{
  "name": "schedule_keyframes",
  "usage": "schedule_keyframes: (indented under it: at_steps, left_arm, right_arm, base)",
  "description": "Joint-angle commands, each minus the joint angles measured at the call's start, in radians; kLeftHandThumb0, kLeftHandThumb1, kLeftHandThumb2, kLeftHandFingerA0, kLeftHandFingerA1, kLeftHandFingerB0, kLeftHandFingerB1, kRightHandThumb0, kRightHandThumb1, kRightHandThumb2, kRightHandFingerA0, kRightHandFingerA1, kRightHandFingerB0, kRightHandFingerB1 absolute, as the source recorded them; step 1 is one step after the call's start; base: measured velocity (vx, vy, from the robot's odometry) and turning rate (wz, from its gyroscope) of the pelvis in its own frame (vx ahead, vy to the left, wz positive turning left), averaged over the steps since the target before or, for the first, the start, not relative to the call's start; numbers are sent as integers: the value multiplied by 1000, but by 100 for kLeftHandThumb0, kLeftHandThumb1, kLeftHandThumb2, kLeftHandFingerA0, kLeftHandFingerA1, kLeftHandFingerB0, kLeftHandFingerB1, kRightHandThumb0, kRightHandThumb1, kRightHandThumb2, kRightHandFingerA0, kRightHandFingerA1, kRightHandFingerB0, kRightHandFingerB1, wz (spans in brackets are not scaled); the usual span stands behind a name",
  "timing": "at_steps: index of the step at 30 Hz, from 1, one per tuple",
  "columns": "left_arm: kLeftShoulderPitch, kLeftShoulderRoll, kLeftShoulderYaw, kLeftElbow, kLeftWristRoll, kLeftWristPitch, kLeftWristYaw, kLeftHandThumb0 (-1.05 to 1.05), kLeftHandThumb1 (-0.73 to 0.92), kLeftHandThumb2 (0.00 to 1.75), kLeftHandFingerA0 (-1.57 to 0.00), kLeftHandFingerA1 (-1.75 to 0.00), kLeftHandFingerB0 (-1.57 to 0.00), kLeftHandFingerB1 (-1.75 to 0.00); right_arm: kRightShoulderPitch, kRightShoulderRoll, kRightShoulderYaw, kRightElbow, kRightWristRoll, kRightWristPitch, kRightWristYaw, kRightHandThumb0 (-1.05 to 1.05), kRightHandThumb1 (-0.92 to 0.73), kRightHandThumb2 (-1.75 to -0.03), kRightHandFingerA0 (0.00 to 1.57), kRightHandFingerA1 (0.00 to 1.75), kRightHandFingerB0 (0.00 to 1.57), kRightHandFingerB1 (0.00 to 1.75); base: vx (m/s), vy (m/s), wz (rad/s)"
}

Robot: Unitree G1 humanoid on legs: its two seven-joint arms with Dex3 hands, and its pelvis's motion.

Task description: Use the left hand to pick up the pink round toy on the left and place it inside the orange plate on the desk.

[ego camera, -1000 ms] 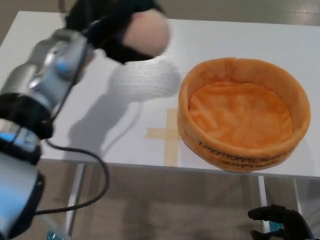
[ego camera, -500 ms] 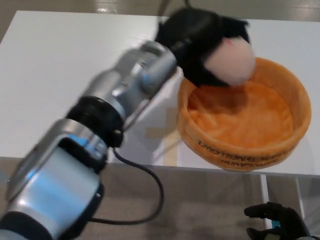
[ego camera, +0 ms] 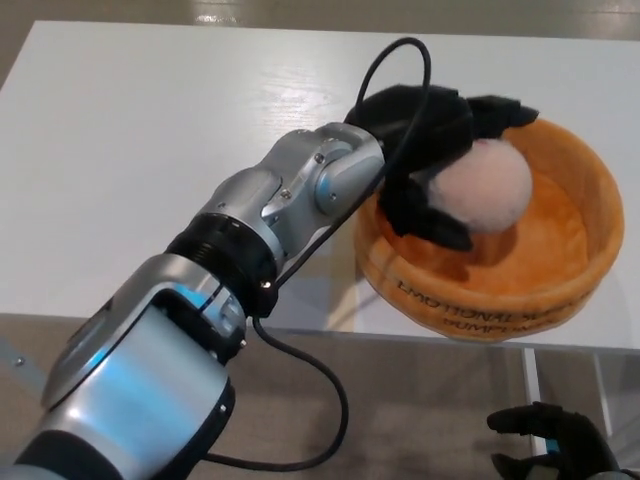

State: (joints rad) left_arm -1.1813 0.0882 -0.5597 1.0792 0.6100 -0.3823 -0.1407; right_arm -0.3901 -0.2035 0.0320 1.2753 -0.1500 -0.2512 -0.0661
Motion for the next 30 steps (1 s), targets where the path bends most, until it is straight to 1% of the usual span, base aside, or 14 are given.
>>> schedule_keyframes:
  at_steps: [1,5,14,15,20,21,22,23,24,25,26,27,29,30]
  left_arm:
    - [8,-11,-12,-9,1,49,-107,-102,65,106,0,0,0,-1]
    - [-7,-1,7,-38,-20,65,-146,-105,74,115,0,0,0,0]
    - [-31,35,63,-156,-37,93,-172,-102,66,109,0,0,0,0]
    - [-39,45,81,-191,-54,90,-189,-103,76,63,0,0,0,0]
    - [-51,64,151,-307,-117,117,-273,-103,71,62,0,0,0,0]
    - [-52,68,165,-339,-127,130,-281,-97,58,59,0,0,0,0]
    - [-51,72,182,-379,-137,147,-288,-97,58,59,0,0,0,0]
    - [-44,71,189,-416,-127,171,-283,-75,47,55,0,0,0,0]
    - [-41,71,191,-429,-123,180,-283,-75,47,55,0,0,0,0]
    - [-29,72,191,-454,-103,175,-248,-30,37,52,0,0,0,0]
    - [-22,72,192,-470,-94,176,-236,-30,37,52,0,0,0,0]
    - [-20,73,193,-472,-95,167,-232,-7,39,52,0,0,0,0]
    - [-16,74,193,-477,-96,157,-228,-7,39,52,0,0,0,0]
    - [-13,75,193,-488,-96,161,-231,4,44,55,0,0,0,-1]
  right_arm:
    - [7,8,-1,7,-7,5,0,-16,-58,-57,57,85,56,76]
    - [2,8,0,8,-8,12,0,-16,-59,-57,57,84,56,74]
    - [0,11,3,9,-11,11,-4,-16,-58,-57,59,86,57,76]
    - [-2,10,4,10,-12,13,-3,-16,-58,-57,59,85,57,75]
    - [-8,10,3,10,-11,18,-3,-14,-59,-57,60,85,56,74]
    - [-9,11,2,9,-10,22,-3,-14,-58,-57,59,84,57,75]
    - [-10,12,2,8,-9,26,-4,-14,-58,-57,59,84,57,75]
    - [-10,12,1,8,-8,22,-3,-13,-57,-57,60,86,58,76]
    - [-10,12,1,8,-8,21,-3,-13,-57,-57,60,86,58,76]
    - [-10,12,0,7,-6,22,-2,-12,-57,-57,59,86,57,76]
    - [-10,13,-1,6,-6,22,-1,-12,-57,-57,59,86,57,76]
    - [-10,13,-2,6,-4,21,1,-12,-57,-57,60,87,58,77]
    - [-9,13,-3,5,-3,20,4,-12,-57,-57,60,87,58,77]
    - [-10,13,-2,5,-4,17,4,-11,-57,-57,61,87,57,76]
  base:
    - [0,0,0]
    - [0,0,0]
    - [0,0,0]
    - [0,0,0]
    - [0,0,0]
    - [0,0,0]
    - [0,0,0]
    - [0,0,0]
    - [0,0,0]
    - [0,0,0]
    - [0,0,0]
    - [0,0,0]
    - [0,0,0]
    - [0,0,0]
